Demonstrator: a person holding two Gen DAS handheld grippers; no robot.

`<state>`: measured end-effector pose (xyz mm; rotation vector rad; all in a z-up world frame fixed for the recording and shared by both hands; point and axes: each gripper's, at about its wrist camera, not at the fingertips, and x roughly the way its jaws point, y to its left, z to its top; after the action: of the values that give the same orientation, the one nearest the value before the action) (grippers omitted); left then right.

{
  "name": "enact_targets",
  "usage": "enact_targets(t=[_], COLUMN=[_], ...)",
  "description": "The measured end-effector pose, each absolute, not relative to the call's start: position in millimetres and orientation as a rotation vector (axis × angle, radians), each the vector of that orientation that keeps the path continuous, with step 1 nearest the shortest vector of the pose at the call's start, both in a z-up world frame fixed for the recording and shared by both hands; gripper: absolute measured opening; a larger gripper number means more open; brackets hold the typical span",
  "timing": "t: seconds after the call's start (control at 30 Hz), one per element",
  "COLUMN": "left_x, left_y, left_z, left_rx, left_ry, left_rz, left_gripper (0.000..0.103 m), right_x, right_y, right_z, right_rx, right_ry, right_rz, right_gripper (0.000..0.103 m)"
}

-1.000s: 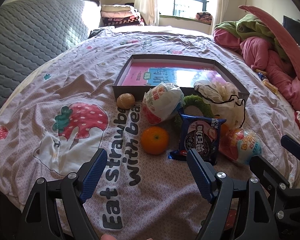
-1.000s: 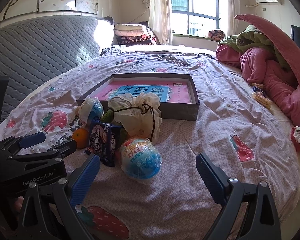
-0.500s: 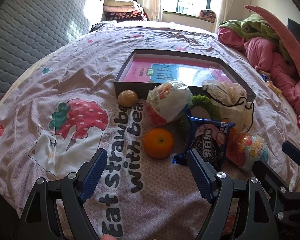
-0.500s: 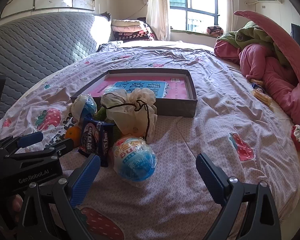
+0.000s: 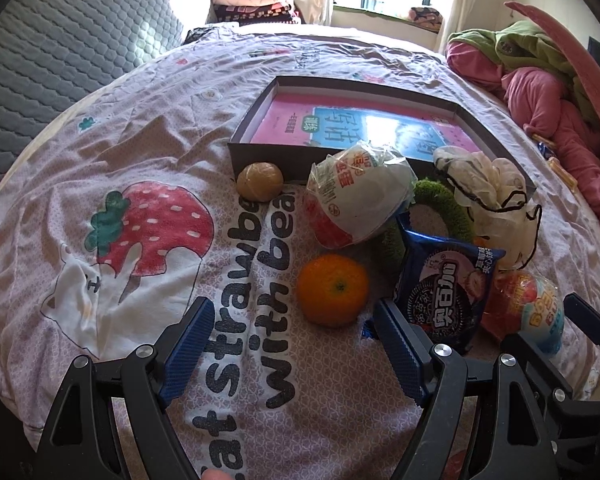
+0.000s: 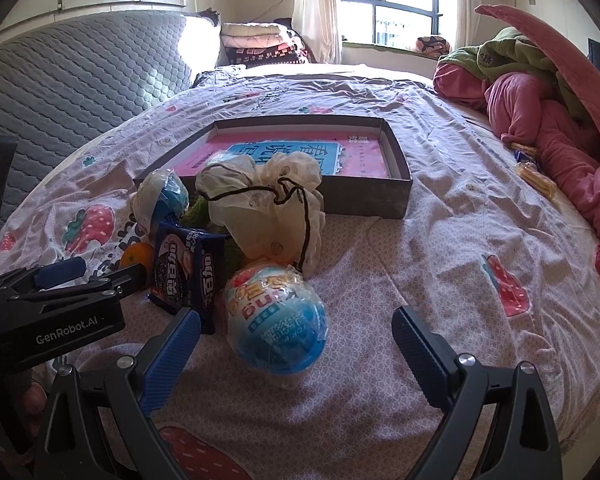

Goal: Organize objects
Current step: 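Grasp the orange with the left tool while the right tool grasps the blue-wrapped egg toy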

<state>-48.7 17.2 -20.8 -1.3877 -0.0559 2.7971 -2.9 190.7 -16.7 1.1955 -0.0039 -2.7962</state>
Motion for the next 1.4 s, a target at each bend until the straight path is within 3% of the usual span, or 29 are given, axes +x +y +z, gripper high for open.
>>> enact_targets(t=[0.4,0.7,0.9,1.1,1.23,1.4], left_x=[-62.5,-70.0,-69.6,-70.6,-67.9,-65.2], left_y=[19.7,16.9,15.9,16.7,21.1,20.7], left_z=[-30.6,-34.2,-34.8,-34.4,-32.3,-29.0], left_rx=[-1.42,-1.427,-1.425,-1.423,-1.404,-1.397], left_ry=[-0.043,-0.073,-0.071,-0.096,-0.101,-0.113], left_rz=[2.8,2.765,2.752,2.709,2.674,2.667], left_gripper=[0.082,0.082,0.08,0.064,0.04,0.039], right_x=[-13.3,-18.8,-20.0,-20.1,-19.4,-16.2], right_y=[189.1,182.1,183.4,183.7,184.7,188.9], right_z=[-26.3,-30.9,-30.7,-29.6,-29.3,-26.9], right_rx=[1.254,1.269,1.262,1.26,1.255,1.237], right_ry=[-0.008,-0.008,-0.032,-0.03,-0.034,-0.037], right_rz=[-2.78,-2.747,-2.747,-2.751,-2.757,-2.775], right_gripper=[0.083,0.053,0.052,0.052,0.052,0.052])
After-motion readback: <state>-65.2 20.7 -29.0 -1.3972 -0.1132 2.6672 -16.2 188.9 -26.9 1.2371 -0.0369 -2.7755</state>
